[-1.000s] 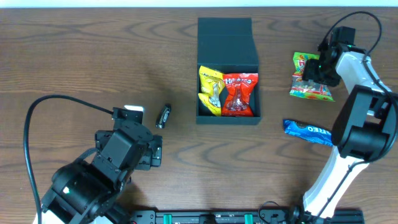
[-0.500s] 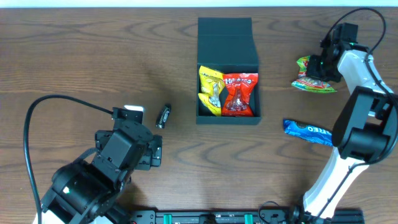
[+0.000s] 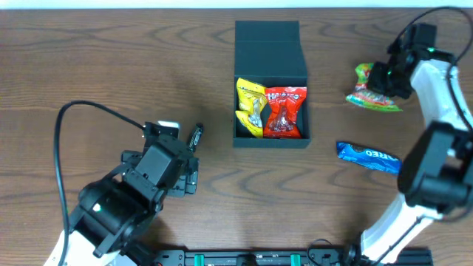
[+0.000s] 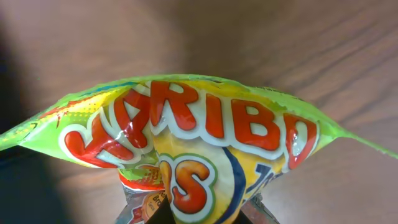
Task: Pack container
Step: 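Carry the HARIBO bag left over the black box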
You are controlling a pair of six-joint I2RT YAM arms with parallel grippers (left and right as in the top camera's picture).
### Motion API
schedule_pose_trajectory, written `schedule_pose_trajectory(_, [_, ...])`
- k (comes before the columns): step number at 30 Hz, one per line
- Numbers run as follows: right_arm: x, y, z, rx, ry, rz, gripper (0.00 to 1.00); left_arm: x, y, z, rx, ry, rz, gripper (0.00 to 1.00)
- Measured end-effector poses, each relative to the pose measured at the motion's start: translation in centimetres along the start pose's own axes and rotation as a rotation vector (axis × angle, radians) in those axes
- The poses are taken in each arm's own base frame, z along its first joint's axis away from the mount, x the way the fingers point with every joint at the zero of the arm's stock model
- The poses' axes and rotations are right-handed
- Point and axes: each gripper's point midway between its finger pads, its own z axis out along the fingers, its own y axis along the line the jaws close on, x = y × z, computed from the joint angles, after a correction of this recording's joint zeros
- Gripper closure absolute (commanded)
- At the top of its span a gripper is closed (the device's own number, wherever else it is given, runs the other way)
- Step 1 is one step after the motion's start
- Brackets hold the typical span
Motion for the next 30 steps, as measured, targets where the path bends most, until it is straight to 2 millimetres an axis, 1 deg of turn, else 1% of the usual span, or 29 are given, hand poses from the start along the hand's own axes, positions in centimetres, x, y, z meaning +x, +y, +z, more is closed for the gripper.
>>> schedule_pose_trajectory(1, [-0.3, 0.6, -1.7, -0.015, -0.028, -0.008, 0.99, 0.0, 0.0, 0.0, 0.001, 0.002, 0.001, 0.05])
schedule_pose_trajectory(2, [-0.4, 1.3, -3.9, -0.031, -0.061, -0.018, 0.99, 0.0, 0.0, 0.0, 0.001, 0.002, 0.001, 0.05])
schedule_pose_trajectory(4, [0.0, 3.2, -7.4, -0.062, -0.103, -0.051, 0.99, 0.0, 0.0, 0.0, 0.003, 0.0, 0.0, 0.05])
schedule_pose_trajectory(6, [0.7, 5.4, -9.3, -0.093, -0.118, -0.095, 0.99, 0.0, 0.0, -0.1, 0.006, -0.001, -0.001, 0.05])
schedule_pose_trajectory(7, [1.5, 7.0, -9.9, -0.115, -0.113, -0.127, 0.99, 0.0, 0.0, -0.1, 0.007, -0.002, -0.001, 0.05])
schedule_pose_trajectory(9, [2.4, 9.2, -10.0, -0.141, -0.099, -0.169, 0.99, 0.0, 0.0, -0.2, 0.008, -0.003, -0.002, 0.05])
schedule_pose_trajectory(10, [3.1, 10.8, -9.9, -0.156, -0.086, -0.197, 0.99, 0.0, 0.0, -0.2, 0.008, -0.004, -0.002, 0.05])
schedule_pose_trajectory(14, [5.7, 15.9, -9.9, -0.216, -0.053, -0.306, 0.99, 0.1, 0.0, -0.2, 0.008, -0.004, -0.002, 0.05])
schedule_pose_trajectory(16, [6.6, 17.9, -10.0, -0.238, -0.052, -0.345, 0.99, 0.1, 0.0, -0.2, 0.007, -0.002, -0.001, 0.05])
schedule_pose_trajectory(18, [7.0, 19.1, -10.2, -0.252, -0.06, -0.369, 0.99, 0.2, 0.1, -0.2, 0.006, 0.0, 0.0, 0.05])
schedule_pose_trajectory(22, [7.3, 20.4, -10.1, -0.26, -0.07, -0.39, 0.99, 0.2, 0.1, -0.2, 0.006, 0.0, 0.0, 0.05])
schedule_pose_trajectory(24, [7.7, 20.6, -9.5, -0.257, -0.049, -0.377, 0.99, 0.2, 0.1, -0.2, 0.006, 0.0, -0.001, 0.05])
schedule_pose_trajectory(27, [8.4, 20.6, -7.9, -0.242, 0.002, -0.343, 0.99, 0.2, 0.1, -0.2, 0.006, -0.001, -0.001, 0.05])
schedule_pose_trajectory(30, [9.4, 20.8, -5.5, -0.219, 0.068, -0.314, 0.99, 0.2, 0.1, -0.2, 0.006, 0.0, -0.001, 0.05])
